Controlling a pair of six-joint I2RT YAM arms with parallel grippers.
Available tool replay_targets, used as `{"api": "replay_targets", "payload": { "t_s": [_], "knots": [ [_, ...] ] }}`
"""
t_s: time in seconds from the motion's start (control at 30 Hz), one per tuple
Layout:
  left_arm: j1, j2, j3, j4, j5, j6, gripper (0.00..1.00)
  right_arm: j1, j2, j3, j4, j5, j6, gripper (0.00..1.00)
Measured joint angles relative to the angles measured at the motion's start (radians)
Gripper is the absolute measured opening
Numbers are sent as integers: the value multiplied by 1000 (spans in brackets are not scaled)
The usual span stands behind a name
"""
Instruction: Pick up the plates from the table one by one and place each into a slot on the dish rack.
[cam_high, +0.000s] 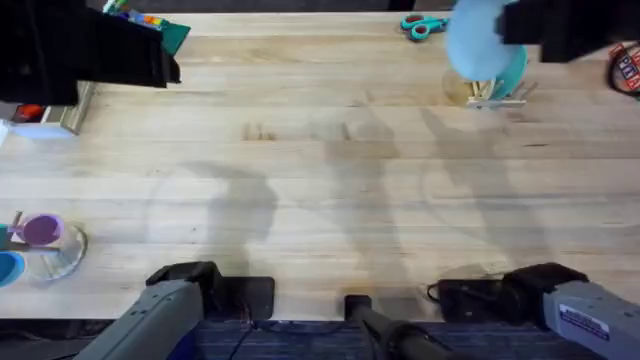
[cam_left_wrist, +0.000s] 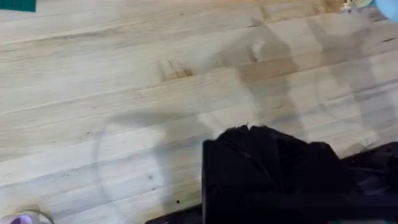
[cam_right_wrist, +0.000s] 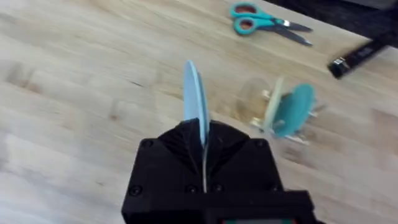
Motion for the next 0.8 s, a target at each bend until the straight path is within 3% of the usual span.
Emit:
{"api": "replay_targets", "payload": {
  "t_s": [0.13, 0.2, 0.23, 0.4, 0.47, 0.8],
  "knots": [
    [0, 0, 0, 0, 0, 0, 40, -74, -50, 0, -24, 27, -15, 28],
    [0, 0, 0, 0, 0, -1, 106, -111, -77, 0, -27, 36, -16, 28],
    [0, 0, 0, 0, 0, 0, 183, -128, -90, 0, -27, 40, -18, 28],
    [0, 0, 0, 0, 0, 1, 938, -187, -136, 0, -28, 44, -19, 29],
    [0, 0, 0, -1, -2, 0, 988, -201, -144, 0, -28, 45, -22, 29],
    [0, 0, 0, -13, -3, 0, 992, -220, -145, 0, -35, 47, -26, 29]
  ]
}}
